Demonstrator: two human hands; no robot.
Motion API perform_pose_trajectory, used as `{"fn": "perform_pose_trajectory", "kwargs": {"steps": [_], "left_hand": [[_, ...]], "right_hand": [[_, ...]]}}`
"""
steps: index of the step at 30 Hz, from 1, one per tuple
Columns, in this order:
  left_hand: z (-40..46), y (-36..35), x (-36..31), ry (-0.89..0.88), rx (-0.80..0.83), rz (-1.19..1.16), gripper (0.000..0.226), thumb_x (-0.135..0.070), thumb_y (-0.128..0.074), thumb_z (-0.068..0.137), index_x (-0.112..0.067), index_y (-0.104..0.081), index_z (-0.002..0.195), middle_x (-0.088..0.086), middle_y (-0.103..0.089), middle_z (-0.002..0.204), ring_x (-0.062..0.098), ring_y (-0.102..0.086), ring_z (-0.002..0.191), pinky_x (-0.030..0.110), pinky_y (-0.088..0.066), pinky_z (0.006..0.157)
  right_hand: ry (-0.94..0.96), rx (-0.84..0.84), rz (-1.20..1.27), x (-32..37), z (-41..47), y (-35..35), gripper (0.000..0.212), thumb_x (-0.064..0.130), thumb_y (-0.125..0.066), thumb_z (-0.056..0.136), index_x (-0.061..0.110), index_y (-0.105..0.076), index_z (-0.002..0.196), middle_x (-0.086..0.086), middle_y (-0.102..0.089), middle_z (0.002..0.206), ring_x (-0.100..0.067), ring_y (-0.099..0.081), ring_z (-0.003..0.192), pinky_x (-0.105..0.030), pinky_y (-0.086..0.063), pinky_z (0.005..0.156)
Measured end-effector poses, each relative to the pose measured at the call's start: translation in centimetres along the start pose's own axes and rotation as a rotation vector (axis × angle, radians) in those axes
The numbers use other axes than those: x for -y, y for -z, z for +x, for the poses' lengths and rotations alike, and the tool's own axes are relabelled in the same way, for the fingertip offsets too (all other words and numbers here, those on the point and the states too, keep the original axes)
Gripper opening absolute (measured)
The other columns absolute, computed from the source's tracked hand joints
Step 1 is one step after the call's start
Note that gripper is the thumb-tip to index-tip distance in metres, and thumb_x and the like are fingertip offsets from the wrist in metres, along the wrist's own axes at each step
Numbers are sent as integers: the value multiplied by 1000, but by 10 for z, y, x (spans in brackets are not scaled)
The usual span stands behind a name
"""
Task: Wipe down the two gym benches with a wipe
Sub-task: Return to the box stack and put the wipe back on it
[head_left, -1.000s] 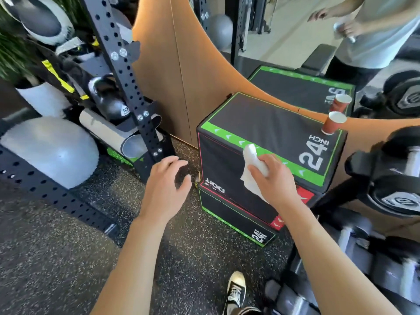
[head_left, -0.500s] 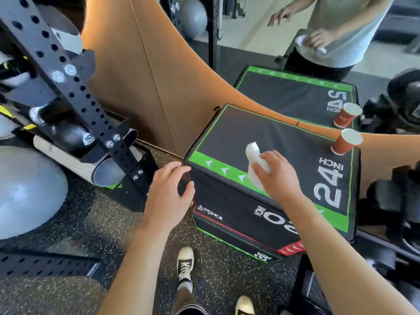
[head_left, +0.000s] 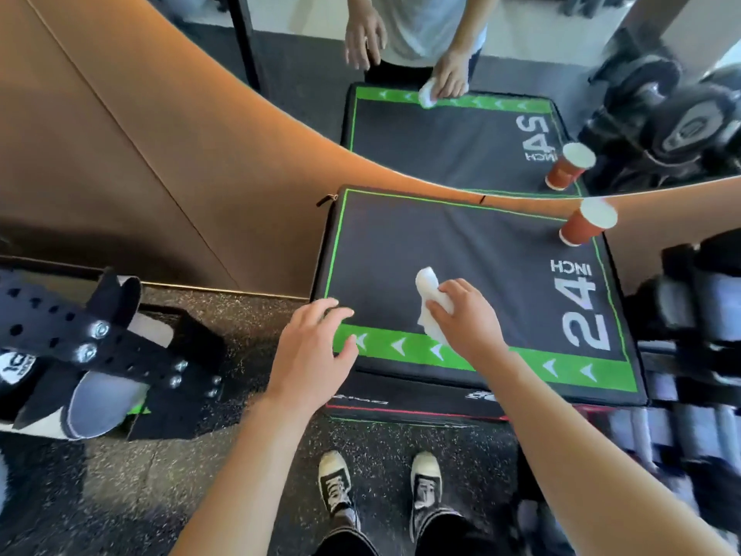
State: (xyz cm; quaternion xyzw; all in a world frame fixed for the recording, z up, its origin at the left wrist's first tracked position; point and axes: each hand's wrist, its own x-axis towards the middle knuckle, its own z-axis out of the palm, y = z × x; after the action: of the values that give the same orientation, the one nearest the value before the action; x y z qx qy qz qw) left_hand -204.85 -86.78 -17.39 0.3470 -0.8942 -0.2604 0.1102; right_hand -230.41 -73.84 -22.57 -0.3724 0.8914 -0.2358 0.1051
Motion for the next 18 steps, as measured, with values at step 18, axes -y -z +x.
{"fn": "perform_pose_trajectory", "kwargs": {"steps": [18], "left_hand": [[65,-79,-58,-22,202,-10,40,-35,-65,99,-22,-64,137,-7,-60,134,20,-53,124,40,-49,102]], "right_hand": [[-64,102,116,-68,-14,31,29,48,-55,99,30,-62,122,18,-53,106,-8,-54,103,-33,-49,83]]}}
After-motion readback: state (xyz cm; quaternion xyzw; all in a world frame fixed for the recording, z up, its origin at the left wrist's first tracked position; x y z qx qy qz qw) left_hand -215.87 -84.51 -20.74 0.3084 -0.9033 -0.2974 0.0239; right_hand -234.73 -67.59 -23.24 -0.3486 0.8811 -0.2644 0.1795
